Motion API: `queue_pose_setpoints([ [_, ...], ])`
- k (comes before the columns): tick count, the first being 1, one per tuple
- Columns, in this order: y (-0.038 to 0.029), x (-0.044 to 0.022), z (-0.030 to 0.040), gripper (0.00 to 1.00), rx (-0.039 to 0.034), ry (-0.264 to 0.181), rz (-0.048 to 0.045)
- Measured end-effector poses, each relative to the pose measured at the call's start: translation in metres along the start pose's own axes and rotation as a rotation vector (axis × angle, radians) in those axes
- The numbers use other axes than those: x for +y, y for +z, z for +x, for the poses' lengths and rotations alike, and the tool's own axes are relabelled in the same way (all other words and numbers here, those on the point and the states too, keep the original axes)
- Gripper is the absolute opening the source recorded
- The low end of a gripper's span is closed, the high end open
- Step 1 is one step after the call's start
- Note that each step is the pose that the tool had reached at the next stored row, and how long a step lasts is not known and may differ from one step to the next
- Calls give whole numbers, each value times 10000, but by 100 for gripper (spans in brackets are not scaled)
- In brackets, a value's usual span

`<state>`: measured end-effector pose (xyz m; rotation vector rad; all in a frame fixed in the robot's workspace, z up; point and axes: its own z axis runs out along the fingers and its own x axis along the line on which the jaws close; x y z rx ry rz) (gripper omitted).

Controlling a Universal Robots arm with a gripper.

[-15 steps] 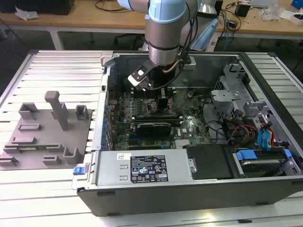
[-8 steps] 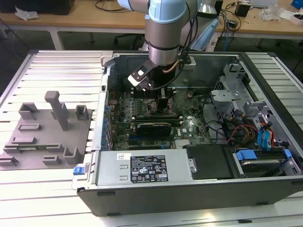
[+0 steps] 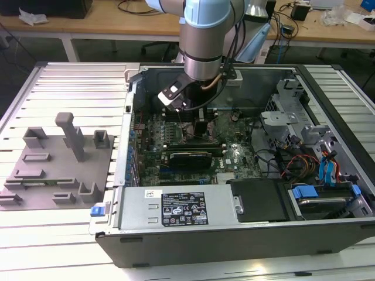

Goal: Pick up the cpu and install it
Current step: 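Place the cpu into insertion slot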

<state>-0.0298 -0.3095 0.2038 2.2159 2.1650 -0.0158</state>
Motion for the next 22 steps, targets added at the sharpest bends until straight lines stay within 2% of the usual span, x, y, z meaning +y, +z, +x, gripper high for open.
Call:
queue_pose_setpoints([
  [5,-5,0,-1,53,-12,459,19],
  [22,10,17,0,53,-8,346,14],
])
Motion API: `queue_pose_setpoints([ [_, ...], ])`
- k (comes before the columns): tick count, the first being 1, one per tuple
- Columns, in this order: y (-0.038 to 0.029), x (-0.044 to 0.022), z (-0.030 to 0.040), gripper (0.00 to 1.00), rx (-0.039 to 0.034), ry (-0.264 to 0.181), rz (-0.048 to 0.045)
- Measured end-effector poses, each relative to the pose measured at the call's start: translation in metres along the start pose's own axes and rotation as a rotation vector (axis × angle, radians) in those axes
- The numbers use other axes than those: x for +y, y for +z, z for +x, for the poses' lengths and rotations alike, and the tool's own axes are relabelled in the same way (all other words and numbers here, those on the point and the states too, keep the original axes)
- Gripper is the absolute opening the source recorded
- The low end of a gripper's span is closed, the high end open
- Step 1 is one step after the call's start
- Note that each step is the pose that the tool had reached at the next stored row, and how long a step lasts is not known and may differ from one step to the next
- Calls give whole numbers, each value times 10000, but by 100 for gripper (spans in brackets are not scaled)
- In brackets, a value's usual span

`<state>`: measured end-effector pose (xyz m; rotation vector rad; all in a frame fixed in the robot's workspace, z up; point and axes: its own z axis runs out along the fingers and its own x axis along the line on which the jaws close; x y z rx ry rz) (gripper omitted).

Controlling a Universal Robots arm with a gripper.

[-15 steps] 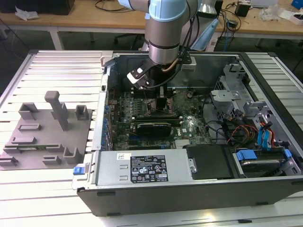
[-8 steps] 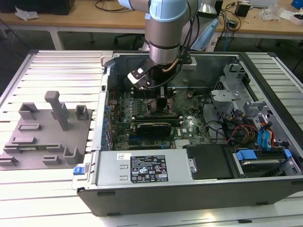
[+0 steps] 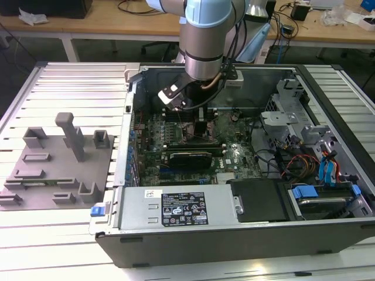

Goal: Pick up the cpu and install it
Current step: 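Place the cpu into insertion slot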

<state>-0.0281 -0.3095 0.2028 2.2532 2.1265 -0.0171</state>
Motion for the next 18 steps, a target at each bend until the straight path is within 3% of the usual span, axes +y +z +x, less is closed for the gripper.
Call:
queue_pose_setpoints([
  [14,14,0,1,53,4,-118,-5],
  [18,14,-1,1,53,106,-114,2],
])
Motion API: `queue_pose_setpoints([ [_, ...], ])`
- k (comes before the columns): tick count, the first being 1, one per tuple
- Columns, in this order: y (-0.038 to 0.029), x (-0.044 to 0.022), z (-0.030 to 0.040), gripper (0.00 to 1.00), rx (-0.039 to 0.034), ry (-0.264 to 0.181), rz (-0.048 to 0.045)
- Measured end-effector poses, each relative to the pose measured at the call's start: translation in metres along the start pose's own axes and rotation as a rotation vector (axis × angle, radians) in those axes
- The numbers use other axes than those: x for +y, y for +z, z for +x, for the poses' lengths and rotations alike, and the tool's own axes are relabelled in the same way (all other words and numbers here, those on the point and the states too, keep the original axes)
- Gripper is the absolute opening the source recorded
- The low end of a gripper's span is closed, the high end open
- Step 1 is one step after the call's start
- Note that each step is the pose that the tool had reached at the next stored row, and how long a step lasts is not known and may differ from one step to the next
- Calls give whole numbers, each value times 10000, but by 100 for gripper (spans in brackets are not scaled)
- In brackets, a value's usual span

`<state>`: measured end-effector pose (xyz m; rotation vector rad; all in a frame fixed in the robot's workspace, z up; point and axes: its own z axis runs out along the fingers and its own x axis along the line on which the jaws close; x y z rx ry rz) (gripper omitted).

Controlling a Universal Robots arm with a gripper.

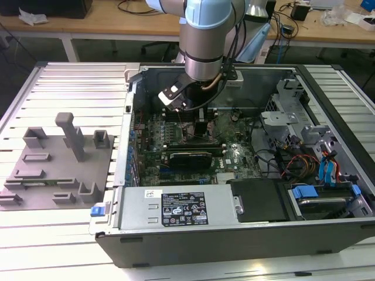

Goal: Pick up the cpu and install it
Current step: 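Place the cpu into insertion slot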

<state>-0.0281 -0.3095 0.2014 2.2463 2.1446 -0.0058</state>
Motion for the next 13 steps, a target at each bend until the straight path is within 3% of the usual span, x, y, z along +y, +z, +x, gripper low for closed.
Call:
queue_pose_setpoints([
  [13,40,2,-1,54,34,0,-10],
])
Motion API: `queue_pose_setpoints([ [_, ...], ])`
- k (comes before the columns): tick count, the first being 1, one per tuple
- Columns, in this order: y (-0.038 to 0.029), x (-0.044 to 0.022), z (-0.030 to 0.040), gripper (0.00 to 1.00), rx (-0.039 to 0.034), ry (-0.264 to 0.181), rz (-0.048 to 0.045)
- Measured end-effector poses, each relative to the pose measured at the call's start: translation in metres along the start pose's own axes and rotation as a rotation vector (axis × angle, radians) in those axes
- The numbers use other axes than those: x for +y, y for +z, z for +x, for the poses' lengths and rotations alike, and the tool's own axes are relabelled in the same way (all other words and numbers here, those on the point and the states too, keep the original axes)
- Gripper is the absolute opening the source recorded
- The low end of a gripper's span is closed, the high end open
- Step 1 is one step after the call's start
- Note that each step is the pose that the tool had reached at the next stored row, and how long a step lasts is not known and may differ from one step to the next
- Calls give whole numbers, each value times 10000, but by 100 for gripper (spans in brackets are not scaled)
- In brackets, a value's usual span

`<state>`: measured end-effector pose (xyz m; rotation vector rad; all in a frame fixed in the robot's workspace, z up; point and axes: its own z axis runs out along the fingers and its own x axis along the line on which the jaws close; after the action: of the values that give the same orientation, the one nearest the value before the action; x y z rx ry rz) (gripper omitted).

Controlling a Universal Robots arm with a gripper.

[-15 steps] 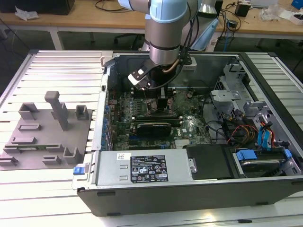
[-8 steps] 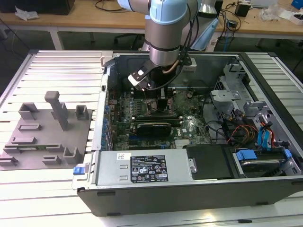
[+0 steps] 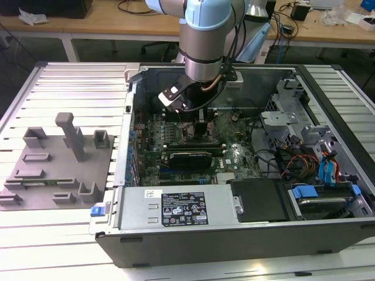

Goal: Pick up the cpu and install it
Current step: 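Place the cpu into insertion slot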

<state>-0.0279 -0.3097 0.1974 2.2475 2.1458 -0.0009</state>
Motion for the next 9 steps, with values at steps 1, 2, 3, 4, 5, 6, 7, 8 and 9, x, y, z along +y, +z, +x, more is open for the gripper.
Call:
queue_pose_setpoints([
  [1,-4,-1,-2,60,-13,-1,6],
  [2,-6,-2,-4,60,-19,-1,9],
  [3,-6,-2,-4,60,-18,-1,9],
  [4,-13,-2,-4,60,-22,-1,11],
  [5,-48,-1,-5,60,-20,-1,10],
  [6,-90,0,-6,60,-19,0,9],
  [7,-115,1,-6,60,-20,-1,10],
  [8,-139,2,-7,60,-19,-1,9],
  [9,-150,2,-7,60,-18,-1,9],
])
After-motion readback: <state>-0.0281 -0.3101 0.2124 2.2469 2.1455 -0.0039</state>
